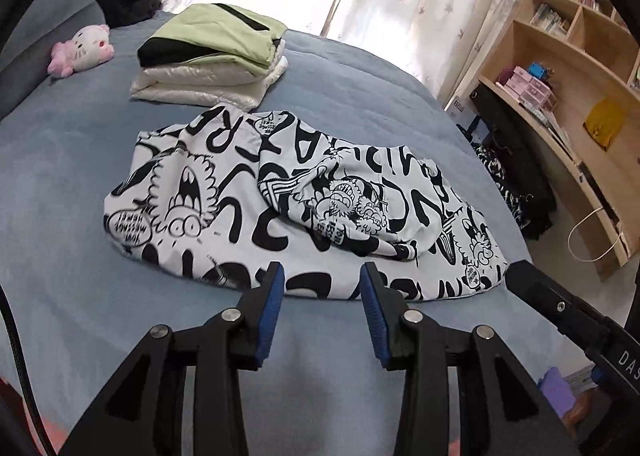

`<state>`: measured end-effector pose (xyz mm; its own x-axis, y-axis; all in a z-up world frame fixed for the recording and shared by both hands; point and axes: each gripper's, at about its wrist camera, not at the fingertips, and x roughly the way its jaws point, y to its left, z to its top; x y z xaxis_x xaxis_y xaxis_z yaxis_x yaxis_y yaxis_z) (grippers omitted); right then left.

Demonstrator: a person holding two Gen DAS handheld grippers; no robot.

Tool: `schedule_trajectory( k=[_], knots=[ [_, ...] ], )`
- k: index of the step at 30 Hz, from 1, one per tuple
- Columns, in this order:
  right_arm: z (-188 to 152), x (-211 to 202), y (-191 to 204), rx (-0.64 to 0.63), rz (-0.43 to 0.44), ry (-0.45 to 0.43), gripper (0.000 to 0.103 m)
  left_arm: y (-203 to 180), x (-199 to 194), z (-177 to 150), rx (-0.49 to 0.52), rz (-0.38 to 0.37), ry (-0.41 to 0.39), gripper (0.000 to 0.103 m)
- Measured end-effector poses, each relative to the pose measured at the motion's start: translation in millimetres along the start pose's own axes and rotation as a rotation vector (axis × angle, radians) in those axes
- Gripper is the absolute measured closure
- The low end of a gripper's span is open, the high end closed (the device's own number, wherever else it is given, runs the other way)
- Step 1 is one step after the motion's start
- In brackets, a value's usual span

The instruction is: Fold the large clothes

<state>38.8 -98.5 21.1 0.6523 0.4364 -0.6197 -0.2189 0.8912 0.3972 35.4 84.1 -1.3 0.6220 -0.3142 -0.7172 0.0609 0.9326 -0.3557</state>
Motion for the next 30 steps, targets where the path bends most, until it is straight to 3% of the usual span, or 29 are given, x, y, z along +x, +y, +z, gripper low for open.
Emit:
schedule_trajectory(
  k=[3,5,7,16,21,30],
  knots=[
    [-4,0,6,-0.009,0.003,0.027,0.090,9,-2,-5,-0.023,-0.005,0.003,0.050],
    [-6,4,7,-0.012,-0.012,0.041,0.076,16,1,-8,-0.039,-0.002,0.009,0.044],
    [-8,10,4,-0.004,-0.030,0.050,0.072,26,8,-12,-0.072,-0.002,0.024,0.043],
    [-15,54,-17,0.068,-0.078,0.141,0.072,89,47,-26,-0.280,-0.017,0.103,0.042],
    [-16,74,-32,0.108,-0.087,0.167,0.072,117,76,-31,-0.397,-0.061,0.148,0.042],
    [-9,100,-47,0.144,-0.084,0.158,0.072,138,109,-27,-0.479,-0.086,0.122,0.042]
  ],
)
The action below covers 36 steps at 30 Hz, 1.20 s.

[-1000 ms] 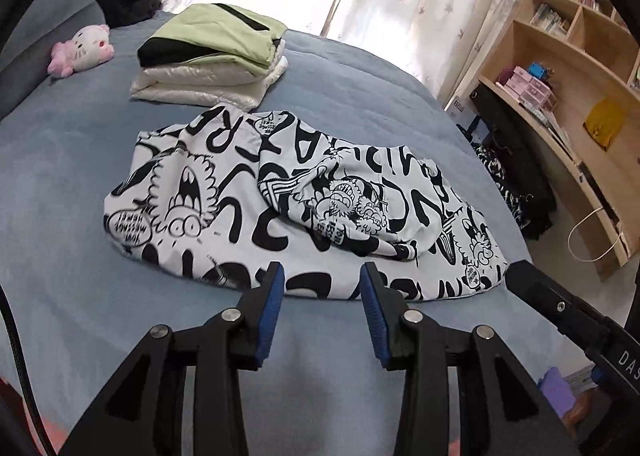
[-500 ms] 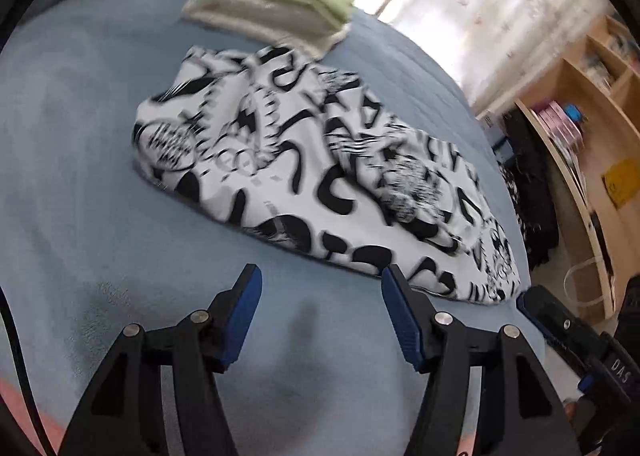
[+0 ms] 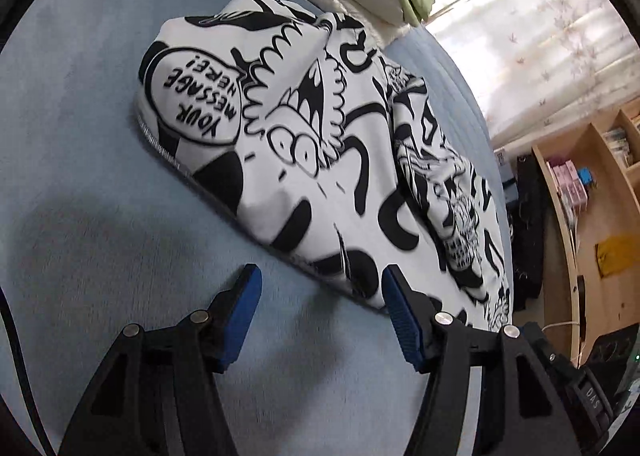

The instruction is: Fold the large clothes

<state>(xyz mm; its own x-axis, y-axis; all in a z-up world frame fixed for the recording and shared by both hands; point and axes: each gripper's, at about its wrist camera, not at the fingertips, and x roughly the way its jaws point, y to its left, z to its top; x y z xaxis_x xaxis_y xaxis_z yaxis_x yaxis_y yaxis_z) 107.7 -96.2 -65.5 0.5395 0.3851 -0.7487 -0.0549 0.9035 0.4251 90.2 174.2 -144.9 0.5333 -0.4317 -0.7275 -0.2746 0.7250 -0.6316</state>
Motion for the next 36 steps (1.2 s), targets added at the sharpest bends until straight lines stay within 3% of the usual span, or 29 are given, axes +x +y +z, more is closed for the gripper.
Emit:
schedule_trajectory(
  k=[9,13,17,22,26,32,36],
  knots=[
    [10,24,2,-0.023,-0.003,0.007,0.072,7,28,43,-0.049,-0.005,-0.073,0.042],
    [28,27,5,-0.071,-0.037,-0.051,0.072,9,38,69,-0.074,0.002,-0.129,0.043],
    [53,35,7,-0.128,-0.093,-0.111,0.072,10,42,82,-0.085,0.018,-0.185,0.057],
    [77,62,8,-0.194,-0.155,-0.135,0.072,3,40,84,-0.009,0.050,-0.231,0.070],
    [89,92,3,-0.240,-0.222,-0.116,0.084,-5,31,84,0.055,0.061,-0.264,0.082],
    [88,125,-33,-0.177,-0.253,-0.047,0.086,-19,19,83,0.126,0.078,-0.292,0.088],
    [73,131,-37,-0.204,-0.251,-0.075,0.086,-29,10,81,0.159,0.077,-0.302,0.091]
  ],
)
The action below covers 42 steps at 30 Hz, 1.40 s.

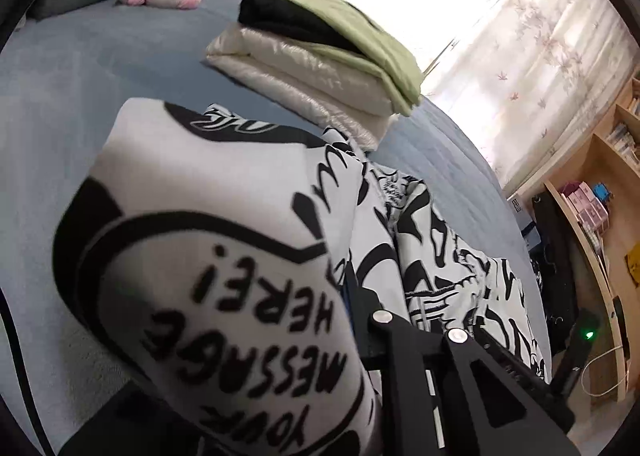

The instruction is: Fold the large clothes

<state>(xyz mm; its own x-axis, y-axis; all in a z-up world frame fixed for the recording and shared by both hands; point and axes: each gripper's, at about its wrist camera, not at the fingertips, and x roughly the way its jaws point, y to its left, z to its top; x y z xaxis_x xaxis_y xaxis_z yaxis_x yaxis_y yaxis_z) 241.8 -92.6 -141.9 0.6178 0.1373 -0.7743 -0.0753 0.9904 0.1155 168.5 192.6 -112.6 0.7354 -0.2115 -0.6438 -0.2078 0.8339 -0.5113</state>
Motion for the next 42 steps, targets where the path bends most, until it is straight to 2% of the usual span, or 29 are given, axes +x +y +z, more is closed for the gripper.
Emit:
schedule_trajectory(
  k=[6,11,15,24,29,31,35,38,41,42],
  knots=[
    [-6,-2,-3,0.022,0.019,-0.025,0.086,-50,-25,5,0.127,-0.039,-0.055,0.092],
    [-12,-5,-14,0.088,0.093,-0.034,0.085,-114,-41,2,0.275,-0.104,-0.087,0.092],
    [-18,-10,-24,0.151,0.162,-0.017,0.085,-161,-45,-3,0.357,-0.156,-0.092,0.092],
    [-45,-27,-50,0.282,0.356,0.057,0.086,-246,-41,-36,0.488,-0.244,-0.068,0.092],
    [-65,-60,-94,0.458,0.507,0.094,0.086,-299,-29,-67,0.613,-0.284,-0.036,0.092],
    [-77,-84,-122,0.503,0.458,0.054,0.086,-320,-21,-80,0.651,-0.306,-0.015,0.092],
    [-101,-134,-195,0.596,0.258,-0.046,0.086,-368,6,-128,0.753,-0.310,0.026,0.091],
    [-121,-171,-254,0.716,0.138,-0.114,0.086,-391,59,-174,0.900,-0.183,0.082,0.089],
    [-133,-195,-283,0.758,0.039,-0.141,0.085,-395,118,-229,1.040,0.017,0.182,0.086],
    [-135,-199,-291,0.764,0.015,-0.142,0.085,-393,125,-239,1.064,0.038,0.180,0.084]
  ],
)
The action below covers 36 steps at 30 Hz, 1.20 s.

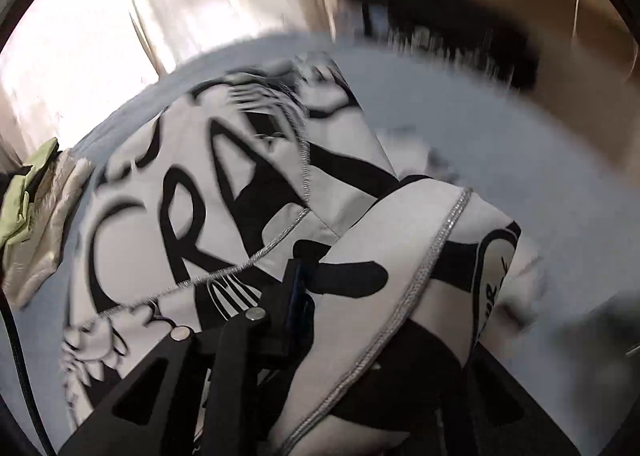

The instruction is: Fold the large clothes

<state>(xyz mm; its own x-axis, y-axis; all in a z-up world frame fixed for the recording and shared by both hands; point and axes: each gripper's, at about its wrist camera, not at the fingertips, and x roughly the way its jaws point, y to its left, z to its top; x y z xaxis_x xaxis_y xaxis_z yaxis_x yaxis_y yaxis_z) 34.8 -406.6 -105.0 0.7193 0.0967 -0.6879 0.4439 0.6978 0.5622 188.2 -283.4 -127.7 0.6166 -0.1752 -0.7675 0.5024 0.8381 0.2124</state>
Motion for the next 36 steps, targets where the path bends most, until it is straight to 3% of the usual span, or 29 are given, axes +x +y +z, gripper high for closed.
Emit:
schedule_trajectory(
  k=[2,5,7,10,12,15,18,20,23,26,29,30,33,36],
  knots=[
    [3,-6,-5,0.006,-0.017,-0.014,0.085,-7,0,-4,0.032,0.024,-0.051,0.080],
    [4,-5,-3,0.009,-0.018,-0.012,0.085,-5,-11,-9,0.017,-0.037,-0.041,0.073],
    [4,-2,0,0.005,-0.018,-0.001,0.079,9,-17,-6,-0.029,-0.128,0.002,0.066],
    [10,2,11,-0.001,0.020,0.003,0.076,31,-32,-8,-0.106,-0.241,0.028,0.049],
    [14,-4,16,-0.025,0.029,0.004,0.076,45,-38,-12,-0.155,-0.316,0.038,0.027],
    [21,-8,34,-0.071,0.049,-0.004,0.070,55,-55,-18,-0.220,-0.414,0.053,0.016],
    [34,-7,50,-0.116,0.063,-0.014,0.061,58,-79,-23,-0.271,-0.470,0.034,0.016],
    [43,-1,62,-0.159,0.067,-0.011,0.059,71,-98,-33,-0.307,-0.450,-0.018,0.016],
    [54,21,76,-0.203,0.091,0.059,0.058,99,-118,-43,-0.333,-0.359,-0.081,0.016],
    [66,57,82,-0.200,0.125,0.199,0.057,137,-124,-54,-0.372,-0.230,-0.126,0.016],
    [72,94,81,-0.164,0.146,0.335,0.057,171,-111,-71,-0.441,-0.153,-0.079,0.018],
    [72,105,80,-0.151,0.152,0.381,0.057,179,-103,-74,-0.469,-0.145,-0.055,0.024],
    [74,129,77,-0.125,0.155,0.460,0.057,203,-71,-88,-0.565,-0.170,0.037,0.038],
    [75,150,77,-0.095,0.145,0.514,0.057,216,-52,-97,-0.641,-0.243,0.035,0.038]
  ],
)
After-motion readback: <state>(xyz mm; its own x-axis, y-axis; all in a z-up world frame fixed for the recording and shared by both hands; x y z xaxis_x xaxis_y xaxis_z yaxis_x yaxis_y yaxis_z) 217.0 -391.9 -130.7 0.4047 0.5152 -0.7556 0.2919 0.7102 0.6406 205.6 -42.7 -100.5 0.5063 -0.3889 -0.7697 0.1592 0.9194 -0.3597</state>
